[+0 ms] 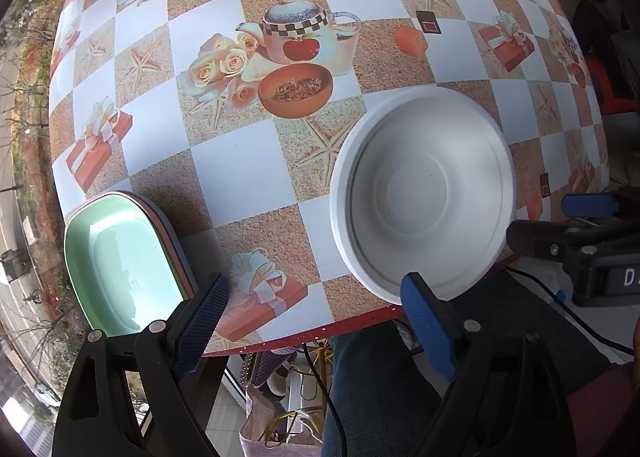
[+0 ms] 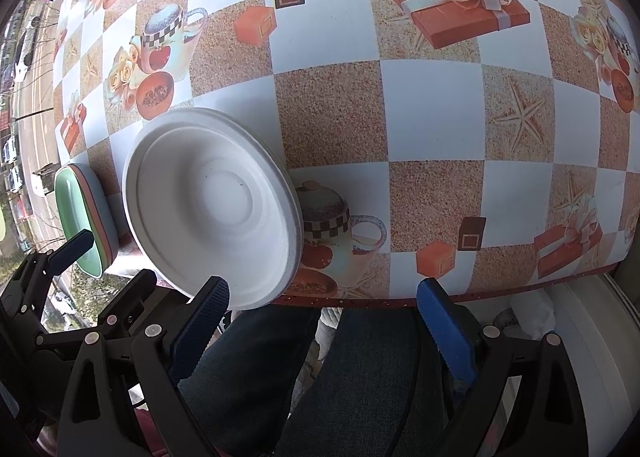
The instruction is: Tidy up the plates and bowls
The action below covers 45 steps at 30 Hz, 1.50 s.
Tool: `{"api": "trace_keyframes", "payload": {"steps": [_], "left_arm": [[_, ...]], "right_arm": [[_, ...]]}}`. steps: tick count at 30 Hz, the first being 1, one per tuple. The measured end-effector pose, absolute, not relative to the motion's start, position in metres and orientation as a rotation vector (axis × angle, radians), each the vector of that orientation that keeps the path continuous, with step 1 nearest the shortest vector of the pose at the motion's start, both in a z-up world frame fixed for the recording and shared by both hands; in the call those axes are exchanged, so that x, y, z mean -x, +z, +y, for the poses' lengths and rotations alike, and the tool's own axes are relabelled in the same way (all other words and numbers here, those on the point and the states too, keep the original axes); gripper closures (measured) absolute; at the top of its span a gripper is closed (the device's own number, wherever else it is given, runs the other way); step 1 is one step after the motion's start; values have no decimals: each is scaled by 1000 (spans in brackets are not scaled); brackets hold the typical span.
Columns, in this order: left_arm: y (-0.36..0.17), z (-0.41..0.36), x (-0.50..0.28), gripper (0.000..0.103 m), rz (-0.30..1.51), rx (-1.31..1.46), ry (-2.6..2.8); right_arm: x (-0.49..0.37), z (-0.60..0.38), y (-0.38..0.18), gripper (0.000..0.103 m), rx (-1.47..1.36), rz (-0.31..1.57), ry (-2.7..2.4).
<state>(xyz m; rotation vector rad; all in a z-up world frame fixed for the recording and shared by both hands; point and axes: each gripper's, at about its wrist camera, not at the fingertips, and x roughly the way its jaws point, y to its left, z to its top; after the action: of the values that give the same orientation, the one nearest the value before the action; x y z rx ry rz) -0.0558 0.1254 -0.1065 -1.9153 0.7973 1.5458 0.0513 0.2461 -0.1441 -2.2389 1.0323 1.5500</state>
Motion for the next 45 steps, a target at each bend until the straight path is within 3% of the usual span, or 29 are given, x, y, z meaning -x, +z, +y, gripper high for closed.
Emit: {"api": "trace_keyframes", "payload": {"steps": [45], "left_arm": [[-120,131,60,13,747,1914,1594]], "right_arm": [[-53,243,-156,7,2210,959,1587]]}}
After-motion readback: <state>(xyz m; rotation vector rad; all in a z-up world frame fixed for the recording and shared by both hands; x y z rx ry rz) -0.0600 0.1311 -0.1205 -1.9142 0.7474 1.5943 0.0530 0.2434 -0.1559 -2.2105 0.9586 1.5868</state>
